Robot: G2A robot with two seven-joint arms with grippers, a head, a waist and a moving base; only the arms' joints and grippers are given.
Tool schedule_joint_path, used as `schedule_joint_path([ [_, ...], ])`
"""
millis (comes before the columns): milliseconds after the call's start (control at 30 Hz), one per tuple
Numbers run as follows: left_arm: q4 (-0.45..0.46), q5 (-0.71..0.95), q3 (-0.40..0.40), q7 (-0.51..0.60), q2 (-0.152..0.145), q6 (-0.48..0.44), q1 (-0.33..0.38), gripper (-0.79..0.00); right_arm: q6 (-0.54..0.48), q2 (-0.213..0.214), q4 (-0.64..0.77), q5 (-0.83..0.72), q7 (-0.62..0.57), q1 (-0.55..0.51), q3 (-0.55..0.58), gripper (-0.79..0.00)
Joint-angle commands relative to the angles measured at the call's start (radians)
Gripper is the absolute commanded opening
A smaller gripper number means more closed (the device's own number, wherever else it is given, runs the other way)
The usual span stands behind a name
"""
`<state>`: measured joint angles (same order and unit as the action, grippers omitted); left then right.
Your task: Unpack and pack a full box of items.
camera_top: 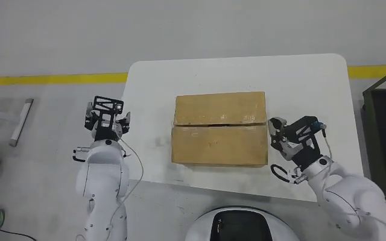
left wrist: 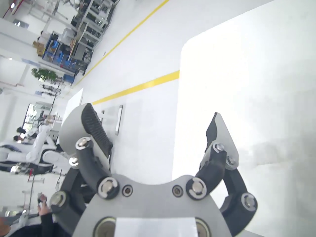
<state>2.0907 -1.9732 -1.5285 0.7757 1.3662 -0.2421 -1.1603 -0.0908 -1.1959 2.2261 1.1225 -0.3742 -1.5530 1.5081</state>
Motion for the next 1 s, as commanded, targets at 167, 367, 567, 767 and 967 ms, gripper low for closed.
schedule_joint_path([
  [167, 0.059, 0.029, 0.275, -0.033, 0.012, -0.137, 0.030, 0.000, 0.087, 0.002, 0.019, -0.039, 0.045, -0.044, 0.187, -0.785],
  [367, -0.006, -0.036, 0.432, -0.046, 0.021, -0.197, 0.066, 0.000, 0.088, 0.001, -0.005, -0.069, 0.064, -0.103, 0.269, -0.785],
  [567, -0.096, -0.120, 0.504, -0.055, 0.027, -0.197, 0.093, 0.000, 0.091, -0.002, -0.003, -0.078, 0.091, -0.152, 0.290, -0.785],
  [767, -0.156, -0.156, 0.522, -0.048, 0.035, -0.177, 0.125, 0.000, 0.097, -0.005, 0.003, -0.079, 0.102, -0.170, 0.296, -0.785],
  [967, -0.188, -0.171, 0.522, -0.057, 0.047, -0.121, 0.178, 0.000, 0.096, -0.007, 0.011, -0.080, 0.107, -0.179, 0.299, -0.785],
])
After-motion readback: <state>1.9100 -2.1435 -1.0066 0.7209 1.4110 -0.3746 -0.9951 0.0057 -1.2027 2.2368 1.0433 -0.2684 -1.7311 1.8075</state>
